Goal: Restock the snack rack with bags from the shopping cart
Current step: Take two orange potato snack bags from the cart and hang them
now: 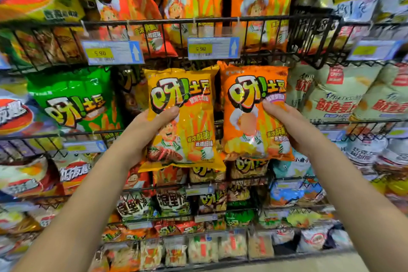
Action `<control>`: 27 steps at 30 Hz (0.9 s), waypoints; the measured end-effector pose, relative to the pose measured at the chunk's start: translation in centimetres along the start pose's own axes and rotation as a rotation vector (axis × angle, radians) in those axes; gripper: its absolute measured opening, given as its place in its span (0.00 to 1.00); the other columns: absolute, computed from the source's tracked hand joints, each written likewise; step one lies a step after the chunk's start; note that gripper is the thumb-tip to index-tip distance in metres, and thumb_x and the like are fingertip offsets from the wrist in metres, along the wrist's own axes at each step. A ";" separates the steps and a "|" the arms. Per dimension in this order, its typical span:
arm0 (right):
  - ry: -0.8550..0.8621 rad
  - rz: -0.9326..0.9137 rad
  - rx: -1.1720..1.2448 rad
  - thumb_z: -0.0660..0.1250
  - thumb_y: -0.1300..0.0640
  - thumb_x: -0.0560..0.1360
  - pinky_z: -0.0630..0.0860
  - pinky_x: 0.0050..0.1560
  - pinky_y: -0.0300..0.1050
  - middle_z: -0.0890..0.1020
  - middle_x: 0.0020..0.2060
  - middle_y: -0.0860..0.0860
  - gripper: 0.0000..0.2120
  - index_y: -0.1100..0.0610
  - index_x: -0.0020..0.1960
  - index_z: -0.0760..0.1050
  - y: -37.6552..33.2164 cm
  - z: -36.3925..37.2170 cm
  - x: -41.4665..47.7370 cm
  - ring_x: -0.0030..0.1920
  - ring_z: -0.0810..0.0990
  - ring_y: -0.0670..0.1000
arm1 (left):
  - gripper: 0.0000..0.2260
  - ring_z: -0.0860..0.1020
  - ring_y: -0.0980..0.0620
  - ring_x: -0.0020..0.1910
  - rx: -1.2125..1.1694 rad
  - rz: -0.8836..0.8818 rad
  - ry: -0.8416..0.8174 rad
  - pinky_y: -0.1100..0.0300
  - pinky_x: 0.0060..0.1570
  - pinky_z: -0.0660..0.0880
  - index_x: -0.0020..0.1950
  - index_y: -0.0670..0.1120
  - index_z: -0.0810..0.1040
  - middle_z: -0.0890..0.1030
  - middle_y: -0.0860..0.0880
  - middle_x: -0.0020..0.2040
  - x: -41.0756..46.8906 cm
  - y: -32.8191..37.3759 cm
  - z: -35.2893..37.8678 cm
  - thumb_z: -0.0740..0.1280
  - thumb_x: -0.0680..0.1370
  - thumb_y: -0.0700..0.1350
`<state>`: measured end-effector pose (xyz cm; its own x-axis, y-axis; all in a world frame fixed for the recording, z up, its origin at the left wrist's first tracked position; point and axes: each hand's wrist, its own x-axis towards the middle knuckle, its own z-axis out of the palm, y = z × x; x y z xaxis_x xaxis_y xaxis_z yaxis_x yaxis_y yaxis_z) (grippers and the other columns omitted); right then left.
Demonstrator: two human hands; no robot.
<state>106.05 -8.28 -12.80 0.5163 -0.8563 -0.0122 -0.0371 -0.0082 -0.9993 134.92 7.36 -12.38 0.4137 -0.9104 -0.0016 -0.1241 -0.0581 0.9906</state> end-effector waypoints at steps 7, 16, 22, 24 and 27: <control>-0.049 0.053 -0.070 0.69 0.41 0.77 0.82 0.52 0.49 0.88 0.51 0.52 0.17 0.50 0.60 0.82 -1.8 -1.4 1.2 0.50 0.88 0.54 | 0.15 0.78 0.69 0.40 -0.009 -0.031 -0.018 0.64 0.47 0.68 0.51 0.58 0.77 0.82 0.67 0.40 0.1 0.9 1.0 0.70 0.69 0.63; -0.003 0.099 -0.105 0.71 0.38 0.75 0.83 0.47 0.46 0.88 0.49 0.53 0.17 0.50 0.51 0.87 -3.8 -3.0 5.6 0.45 0.89 0.52 | 0.26 0.77 0.55 0.49 0.012 -0.029 0.040 0.59 0.50 0.68 0.52 0.57 0.81 0.83 0.65 0.40 0.1 0.6 0.8 0.74 0.61 0.70; -0.027 0.081 -0.056 0.69 0.37 0.76 0.80 0.58 0.52 0.88 0.52 0.52 0.18 0.48 0.56 0.82 -4.1 -2.9 8.3 0.50 0.88 0.53 | 0.24 0.77 0.55 0.51 0.024 -0.058 0.044 0.60 0.52 0.69 0.57 0.55 0.80 0.82 0.57 0.49 -0.6 1.0 1.6 0.76 0.67 0.66; -0.021 0.080 -0.058 0.69 0.37 0.76 0.80 0.57 0.51 0.88 0.53 0.52 0.19 0.50 0.58 0.82 -4.1 -3.1 9.4 0.50 0.88 0.52 | 0.22 0.77 0.55 0.52 0.027 -0.074 0.045 0.59 0.52 0.69 0.57 0.55 0.79 0.81 0.56 0.51 -0.8 0.9 1.7 0.74 0.68 0.65; -0.010 0.076 -0.024 0.70 0.40 0.77 0.83 0.52 0.50 0.88 0.53 0.53 0.21 0.53 0.63 0.80 -4.2 -3.1 10.5 0.50 0.88 0.53 | 0.39 0.77 0.52 0.59 0.049 -0.098 0.038 0.53 0.61 0.69 0.64 0.54 0.78 0.81 0.55 0.58 -1.0 0.8 1.6 0.76 0.59 0.73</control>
<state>108.97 -18.83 -8.65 0.5201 -0.8495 -0.0880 -0.0968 0.0438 -0.9943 132.92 7.56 -11.78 0.4599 -0.8832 -0.0920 -0.1245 -0.1667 0.9781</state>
